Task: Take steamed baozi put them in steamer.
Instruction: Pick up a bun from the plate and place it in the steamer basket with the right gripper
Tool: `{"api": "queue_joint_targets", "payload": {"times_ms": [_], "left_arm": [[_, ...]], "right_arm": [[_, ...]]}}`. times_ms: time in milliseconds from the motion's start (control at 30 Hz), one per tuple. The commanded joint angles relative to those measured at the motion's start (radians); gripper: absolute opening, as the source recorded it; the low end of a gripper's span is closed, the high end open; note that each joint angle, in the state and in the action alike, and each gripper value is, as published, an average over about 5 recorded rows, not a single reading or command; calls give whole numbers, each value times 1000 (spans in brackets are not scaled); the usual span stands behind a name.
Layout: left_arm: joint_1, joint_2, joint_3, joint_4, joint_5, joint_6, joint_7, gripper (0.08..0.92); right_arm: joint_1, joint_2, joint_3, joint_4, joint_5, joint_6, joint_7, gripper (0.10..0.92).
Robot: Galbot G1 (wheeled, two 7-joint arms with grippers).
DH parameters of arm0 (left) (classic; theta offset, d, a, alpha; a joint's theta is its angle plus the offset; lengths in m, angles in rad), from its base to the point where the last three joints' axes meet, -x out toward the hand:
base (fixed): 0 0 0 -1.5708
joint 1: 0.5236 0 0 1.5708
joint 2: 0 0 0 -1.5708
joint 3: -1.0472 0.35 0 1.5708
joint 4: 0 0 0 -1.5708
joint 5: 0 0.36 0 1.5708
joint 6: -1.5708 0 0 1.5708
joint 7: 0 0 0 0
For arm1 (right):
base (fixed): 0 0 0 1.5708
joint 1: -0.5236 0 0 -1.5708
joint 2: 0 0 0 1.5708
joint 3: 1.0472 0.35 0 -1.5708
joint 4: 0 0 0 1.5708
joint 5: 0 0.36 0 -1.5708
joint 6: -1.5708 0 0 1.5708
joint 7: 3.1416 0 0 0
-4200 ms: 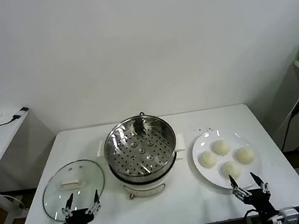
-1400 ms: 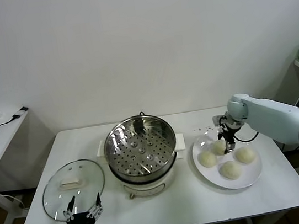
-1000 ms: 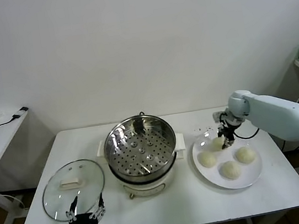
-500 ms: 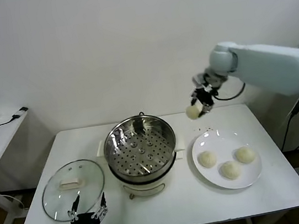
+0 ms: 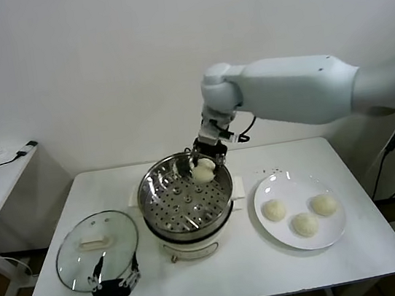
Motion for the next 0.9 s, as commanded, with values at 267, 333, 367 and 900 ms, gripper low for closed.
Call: {"api": "queue_joint_targets", "payload": {"times_ms": [267,333,367,900], "left_arm": [[-6,4,-5,10,-4,0,-14,823],[-10,6,-6,13,-4,0,-14,823],[-12,8,-6,14,-4,0,-14,823],[-21,9,-7,9,-9,4,-15,823]], "right_arm": [[-255,212,181,-423,-372,329,113,568],[-267,232,193,-461,-383,338,119,568],[-271,240,198,-477,-387,343,121,568],[-222,261,163,-517,-236,362,64,769]]}}
